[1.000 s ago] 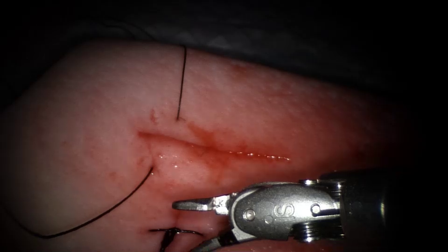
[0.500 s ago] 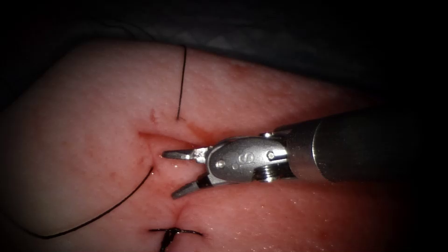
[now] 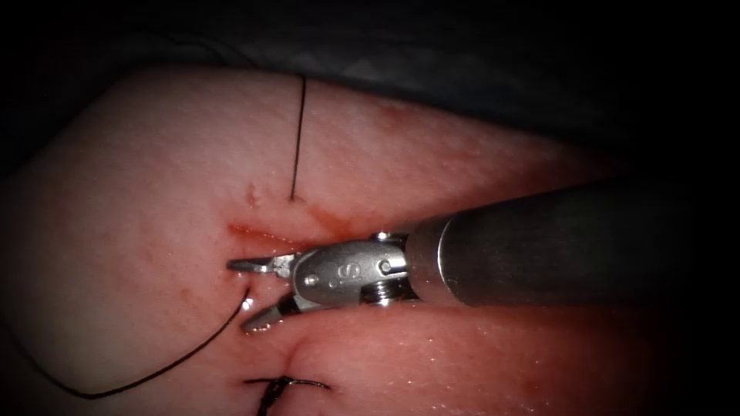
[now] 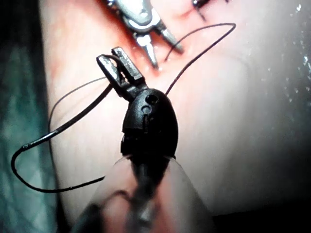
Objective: Wound Closure
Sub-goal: Grasp the suture with the left gripper near the wound and pull away
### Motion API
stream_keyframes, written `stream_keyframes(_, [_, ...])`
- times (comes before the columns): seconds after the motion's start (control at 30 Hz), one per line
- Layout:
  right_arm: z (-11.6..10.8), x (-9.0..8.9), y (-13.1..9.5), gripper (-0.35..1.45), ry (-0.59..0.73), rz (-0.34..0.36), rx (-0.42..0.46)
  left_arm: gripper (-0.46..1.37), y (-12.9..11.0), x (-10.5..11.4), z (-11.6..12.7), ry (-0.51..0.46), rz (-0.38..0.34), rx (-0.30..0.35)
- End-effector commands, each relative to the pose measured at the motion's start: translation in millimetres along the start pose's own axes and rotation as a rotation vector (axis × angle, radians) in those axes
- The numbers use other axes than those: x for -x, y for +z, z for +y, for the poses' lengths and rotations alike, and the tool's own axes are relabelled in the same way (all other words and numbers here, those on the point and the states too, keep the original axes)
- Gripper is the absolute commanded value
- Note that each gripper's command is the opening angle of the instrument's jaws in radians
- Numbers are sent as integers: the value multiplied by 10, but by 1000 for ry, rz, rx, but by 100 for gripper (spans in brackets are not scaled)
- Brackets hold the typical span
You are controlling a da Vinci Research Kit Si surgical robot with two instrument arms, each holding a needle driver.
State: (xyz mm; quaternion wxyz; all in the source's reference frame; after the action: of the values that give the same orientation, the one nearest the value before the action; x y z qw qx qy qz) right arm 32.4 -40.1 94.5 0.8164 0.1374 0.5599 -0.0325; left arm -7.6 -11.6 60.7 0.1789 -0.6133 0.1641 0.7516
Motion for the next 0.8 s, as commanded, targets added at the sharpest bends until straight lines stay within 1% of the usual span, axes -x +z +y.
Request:
stream_keyframes(0.03, [-1, 0, -1, -35, 13, 2, -6, -35, 1, 0, 1, 2, 1, 9])
stream_keyframes(0.23, [-2, -1, -2, -35, 25, 1, -8, -35, 4, 0, 3, -3, 3, 9])
stream_keyframes(0.57, [-8, -11, -9, -35, 29, -9, -25, -35, 5, 1, 3, -2, 3, 13])
stream_keyframes(0.7, [-21, -24, -12, -35, 45, -12, -45, -35, 7, 2, 5, 2, 1, 16])
stream_keyframes(0.8, [-39, -42, -14, -35, 40, -5, -66, -35, 9, 2, 7, -6, -2, 24])
